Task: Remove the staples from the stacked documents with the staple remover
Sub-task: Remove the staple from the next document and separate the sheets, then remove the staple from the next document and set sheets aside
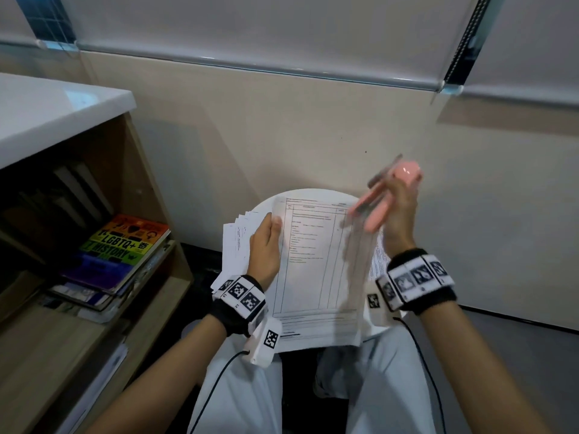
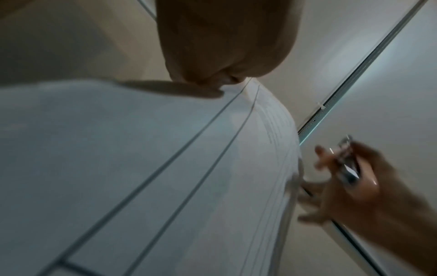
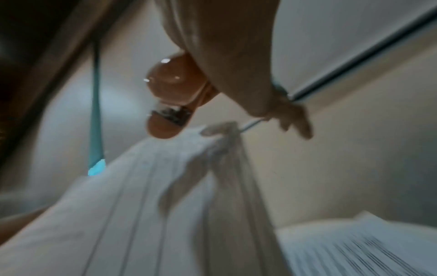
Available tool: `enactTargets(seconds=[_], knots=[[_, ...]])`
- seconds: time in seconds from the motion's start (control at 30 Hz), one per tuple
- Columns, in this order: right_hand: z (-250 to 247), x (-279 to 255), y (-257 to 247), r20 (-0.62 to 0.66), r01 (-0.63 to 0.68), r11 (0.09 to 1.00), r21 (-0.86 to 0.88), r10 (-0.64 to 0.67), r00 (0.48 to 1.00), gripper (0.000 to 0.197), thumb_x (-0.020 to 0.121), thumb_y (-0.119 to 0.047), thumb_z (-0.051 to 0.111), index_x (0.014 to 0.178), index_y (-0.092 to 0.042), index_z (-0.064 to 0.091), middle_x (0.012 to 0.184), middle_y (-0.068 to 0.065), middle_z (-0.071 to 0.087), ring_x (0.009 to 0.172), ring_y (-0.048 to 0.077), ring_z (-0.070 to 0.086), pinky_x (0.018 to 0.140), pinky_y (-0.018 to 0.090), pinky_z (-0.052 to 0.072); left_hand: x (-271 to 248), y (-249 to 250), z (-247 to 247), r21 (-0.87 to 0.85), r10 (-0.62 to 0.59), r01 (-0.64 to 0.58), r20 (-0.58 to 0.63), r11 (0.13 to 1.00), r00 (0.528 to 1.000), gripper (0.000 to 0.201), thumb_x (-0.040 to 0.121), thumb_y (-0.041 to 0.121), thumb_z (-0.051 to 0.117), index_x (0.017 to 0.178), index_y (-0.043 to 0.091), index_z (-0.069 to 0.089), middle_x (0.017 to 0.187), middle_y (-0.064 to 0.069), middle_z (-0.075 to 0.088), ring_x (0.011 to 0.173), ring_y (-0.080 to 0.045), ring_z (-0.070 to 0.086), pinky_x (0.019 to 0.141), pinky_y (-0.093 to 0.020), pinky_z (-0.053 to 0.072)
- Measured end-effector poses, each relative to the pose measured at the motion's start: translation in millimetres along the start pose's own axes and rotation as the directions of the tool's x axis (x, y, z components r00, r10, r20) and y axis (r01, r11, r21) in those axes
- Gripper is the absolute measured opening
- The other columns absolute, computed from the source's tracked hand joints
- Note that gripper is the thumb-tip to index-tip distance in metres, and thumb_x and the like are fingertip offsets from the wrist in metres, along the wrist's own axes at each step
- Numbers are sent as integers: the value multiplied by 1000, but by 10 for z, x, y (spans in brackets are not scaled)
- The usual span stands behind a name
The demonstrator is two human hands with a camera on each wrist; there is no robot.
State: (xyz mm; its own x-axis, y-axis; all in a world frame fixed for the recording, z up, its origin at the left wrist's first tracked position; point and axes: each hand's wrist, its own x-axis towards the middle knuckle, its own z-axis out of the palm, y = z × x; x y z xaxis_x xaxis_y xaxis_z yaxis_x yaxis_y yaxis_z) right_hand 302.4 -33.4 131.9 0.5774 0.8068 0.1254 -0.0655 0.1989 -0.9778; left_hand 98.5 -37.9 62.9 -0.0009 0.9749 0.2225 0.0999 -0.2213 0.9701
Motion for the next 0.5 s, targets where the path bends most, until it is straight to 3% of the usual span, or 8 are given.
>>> enactTargets(seconds=[0.07, 0.1, 0.17, 0.27, 0.33, 0.4, 0.43, 0.5], knots=[[-340, -115, 140, 191, -109, 982, 154, 78, 978, 34, 82, -39, 55, 95, -8, 58, 88, 10, 63, 73, 21, 64, 70, 30, 53, 42, 37, -15, -48, 1, 1, 34, 999, 999, 38, 103, 37, 30, 111, 13, 59, 108, -2, 67, 104, -11, 61, 96, -36, 50], [-472, -191, 210, 287, -174, 971, 164, 122, 950, 27, 85, -34, 50, 89, -10, 59, 82, 10, 64, 65, 19, 63, 61, 25, 52, 68, 50, -8, -73, 9, -5, 52, 997, 999, 36, 103, 33, 30, 115, 15, 58, 112, 3, 66, 108, -8, 60, 98, -30, 48], [-668, -315, 365, 453, -273, 958, 84, 207, 867, 30, 82, -35, 47, 84, -10, 63, 81, 13, 67, 63, 21, 64, 52, 23, 50, 108, 93, 22, -123, 13, -1, 96, 992, 995, 34, 104, 27, 29, 121, 15, 56, 114, 8, 65, 108, 0, 60, 96, -18, 47], [-797, -422, 494, 566, -334, 938, -97, 328, 757, 31, 76, -35, 55, 86, -7, 61, 84, 10, 68, 68, 21, 65, 55, 28, 52, 201, 50, 65, -148, -8, 24, 104, 989, 995, 32, 104, 26, 30, 121, 16, 56, 112, 10, 64, 101, 8, 60, 86, -6, 45], [-825, -447, 516, 506, -323, 905, -276, 422, 752, 36, 74, -36, 58, 92, -5, 66, 77, 8, 67, 60, 19, 62, 51, 26, 50, 301, -85, 76, -96, -48, 57, 89, 994, 995, 27, 102, 31, 35, 111, 17, 56, 102, 5, 65, 91, -1, 61, 83, -15, 48], [-869, -390, 552, 372, -313, 856, -412, 472, 799, 31, 82, -32, 61, 92, -3, 67, 69, 11, 62, 51, 21, 58, 48, 26, 48, 357, -192, 64, -15, -150, 153, 103, 988, 983, 13, 99, 23, 43, 105, 14, 49, 85, 1, 60, 74, -6, 56, 66, -18, 48], [-900, -319, 571, 292, -317, 833, -453, 474, 831, 26, 87, -28, 60, 88, -3, 65, 67, 12, 60, 50, 23, 57, 50, 27, 48, 376, -257, 45, 12, -218, 218, 111, 976, 970, 11, 97, 15, 47, 108, 12, 47, 87, -1, 60, 75, -9, 56, 62, -19, 47], [-988, -87, 636, 160, -321, 796, -514, 456, 875, 20, 90, -23, 58, 84, -5, 65, 72, 14, 62, 57, 25, 59, 56, 30, 48, 418, -448, -50, 133, -312, 302, 61, 944, 948, 30, 91, 4, 56, 119, 6, 45, 107, -10, 59, 94, -21, 56, 72, -25, 48]])
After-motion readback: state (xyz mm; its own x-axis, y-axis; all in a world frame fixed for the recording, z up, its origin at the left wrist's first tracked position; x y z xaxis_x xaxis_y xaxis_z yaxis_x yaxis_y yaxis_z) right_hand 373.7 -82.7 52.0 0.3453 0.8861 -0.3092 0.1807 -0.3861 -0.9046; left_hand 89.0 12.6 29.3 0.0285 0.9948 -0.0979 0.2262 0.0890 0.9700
